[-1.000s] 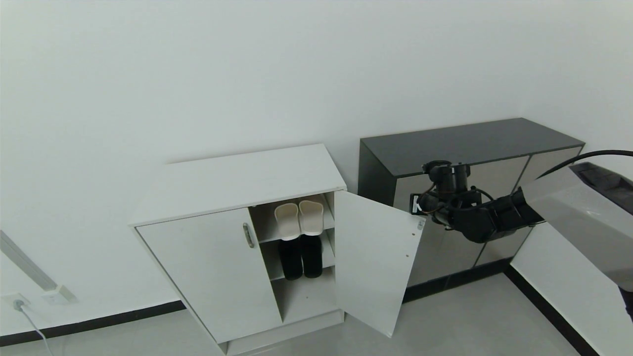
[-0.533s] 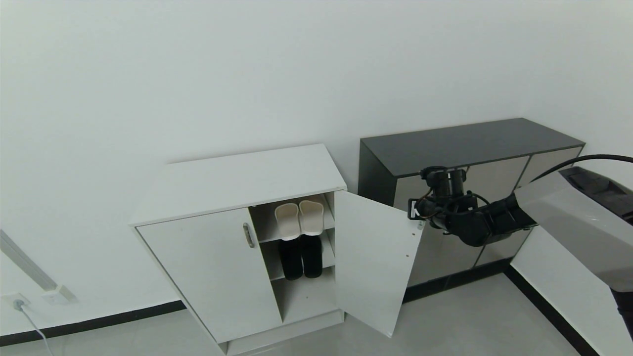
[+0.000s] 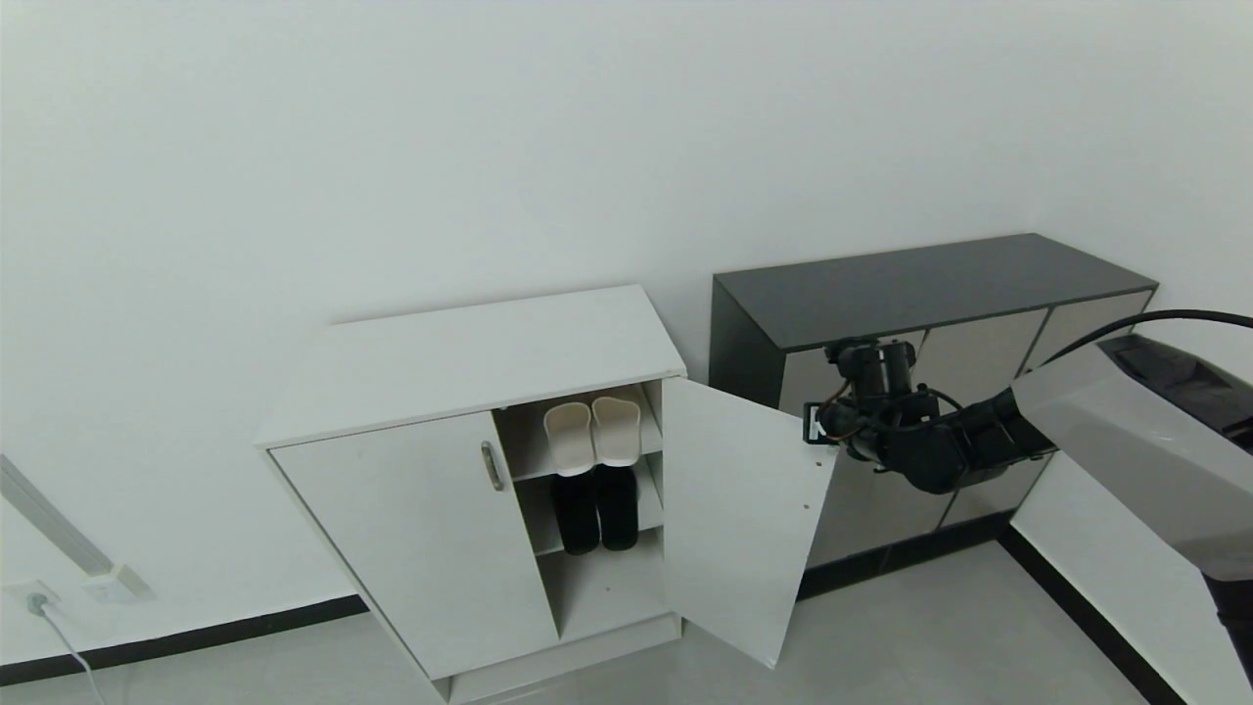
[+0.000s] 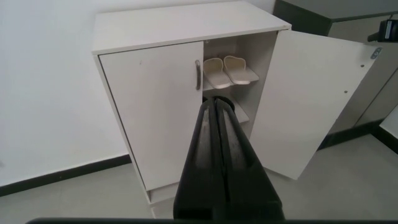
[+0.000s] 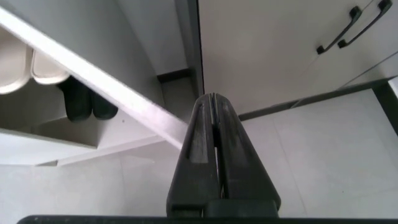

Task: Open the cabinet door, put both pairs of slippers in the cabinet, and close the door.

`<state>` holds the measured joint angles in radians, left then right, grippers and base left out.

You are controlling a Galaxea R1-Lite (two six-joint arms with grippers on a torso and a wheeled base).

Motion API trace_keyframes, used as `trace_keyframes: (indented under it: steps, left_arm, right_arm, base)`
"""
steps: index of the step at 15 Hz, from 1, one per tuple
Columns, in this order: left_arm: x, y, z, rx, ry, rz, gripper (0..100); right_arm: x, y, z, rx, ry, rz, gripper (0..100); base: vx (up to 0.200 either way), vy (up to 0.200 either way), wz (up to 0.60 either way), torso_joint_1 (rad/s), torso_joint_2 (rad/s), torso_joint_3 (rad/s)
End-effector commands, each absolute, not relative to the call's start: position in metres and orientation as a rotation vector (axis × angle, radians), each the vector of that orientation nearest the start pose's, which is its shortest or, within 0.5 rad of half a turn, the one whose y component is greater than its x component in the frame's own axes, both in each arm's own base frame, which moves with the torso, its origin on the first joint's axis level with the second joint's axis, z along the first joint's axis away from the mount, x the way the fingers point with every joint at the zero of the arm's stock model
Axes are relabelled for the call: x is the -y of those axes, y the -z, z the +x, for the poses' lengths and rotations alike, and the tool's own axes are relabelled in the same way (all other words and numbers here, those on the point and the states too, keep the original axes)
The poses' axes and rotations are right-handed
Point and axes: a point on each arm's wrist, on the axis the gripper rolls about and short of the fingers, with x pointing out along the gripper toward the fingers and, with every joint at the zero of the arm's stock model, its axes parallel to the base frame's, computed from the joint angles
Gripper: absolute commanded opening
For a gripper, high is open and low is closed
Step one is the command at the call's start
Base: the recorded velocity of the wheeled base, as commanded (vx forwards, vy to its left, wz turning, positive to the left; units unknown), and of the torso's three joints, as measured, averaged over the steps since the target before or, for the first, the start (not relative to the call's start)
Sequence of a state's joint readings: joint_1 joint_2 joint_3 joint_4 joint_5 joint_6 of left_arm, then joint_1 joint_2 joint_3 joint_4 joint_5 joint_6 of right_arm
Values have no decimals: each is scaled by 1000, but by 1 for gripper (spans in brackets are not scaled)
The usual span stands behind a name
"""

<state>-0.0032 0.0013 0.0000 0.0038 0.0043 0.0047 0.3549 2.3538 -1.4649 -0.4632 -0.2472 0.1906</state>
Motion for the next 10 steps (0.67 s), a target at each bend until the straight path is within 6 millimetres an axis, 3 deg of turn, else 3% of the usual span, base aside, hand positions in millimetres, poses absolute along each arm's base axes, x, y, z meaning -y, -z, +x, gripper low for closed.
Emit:
trace_keyframes:
  steps: [1, 5, 10]
  left_arm:
    - [0, -75, -23, -6, -2, 5, 0]
    - [0, -75, -23, -5, -2, 3, 0]
    - [0, -76, -23, -3, -2, -2, 0]
  right_arm:
    - [-161, -82, 444, -421, -67, 58, 0]
    - [-165, -79, 440, -436, -78, 50, 0]
    - [-189, -78, 419, -461, -139, 25, 0]
  base:
    - [0, 0, 0, 0, 0, 0]
    - [0, 0, 0, 0, 0, 0]
    - [0, 0, 0, 0, 0, 0]
